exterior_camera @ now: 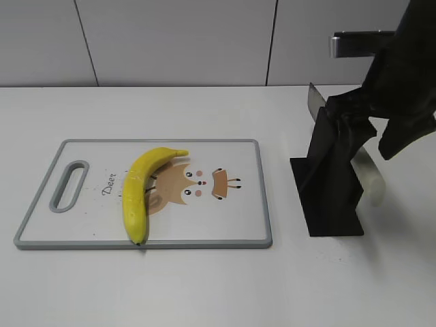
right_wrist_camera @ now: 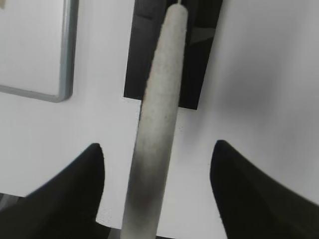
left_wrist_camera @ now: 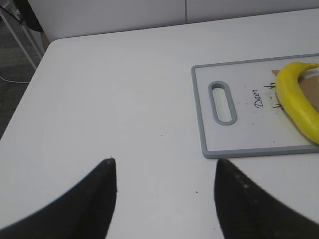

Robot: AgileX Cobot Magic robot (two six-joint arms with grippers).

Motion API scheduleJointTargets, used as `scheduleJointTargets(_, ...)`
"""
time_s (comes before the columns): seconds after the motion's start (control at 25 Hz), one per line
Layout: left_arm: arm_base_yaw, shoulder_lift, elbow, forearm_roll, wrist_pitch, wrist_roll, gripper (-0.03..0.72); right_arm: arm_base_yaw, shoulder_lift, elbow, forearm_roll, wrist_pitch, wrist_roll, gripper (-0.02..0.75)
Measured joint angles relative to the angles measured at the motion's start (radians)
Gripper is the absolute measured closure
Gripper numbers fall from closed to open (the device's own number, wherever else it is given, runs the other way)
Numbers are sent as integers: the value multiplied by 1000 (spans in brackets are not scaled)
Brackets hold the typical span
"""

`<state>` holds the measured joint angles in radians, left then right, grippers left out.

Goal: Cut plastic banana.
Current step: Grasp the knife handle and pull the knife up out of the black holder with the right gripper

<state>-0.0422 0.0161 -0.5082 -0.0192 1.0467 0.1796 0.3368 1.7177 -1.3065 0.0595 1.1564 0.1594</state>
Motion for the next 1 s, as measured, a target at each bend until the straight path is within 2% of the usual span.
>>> scheduleJointTargets(0.44, 0, 0, 0, 0, 0, -1, 99, 0, 98, -1, 22, -67, 21, 320)
scheduleJointTargets(0.52, 0, 0, 0, 0, 0, -2, 99, 0, 98, -4, 28, -77, 31, 370)
scheduleJointTargets(0.68, 0, 0, 0, 0, 0, -3, 99, -1, 98, -4, 10, -70, 43, 526)
scheduleJointTargets(1.0, 0, 0, 0, 0, 0, -3, 99, -1, 99, -9, 8, -54, 51, 525)
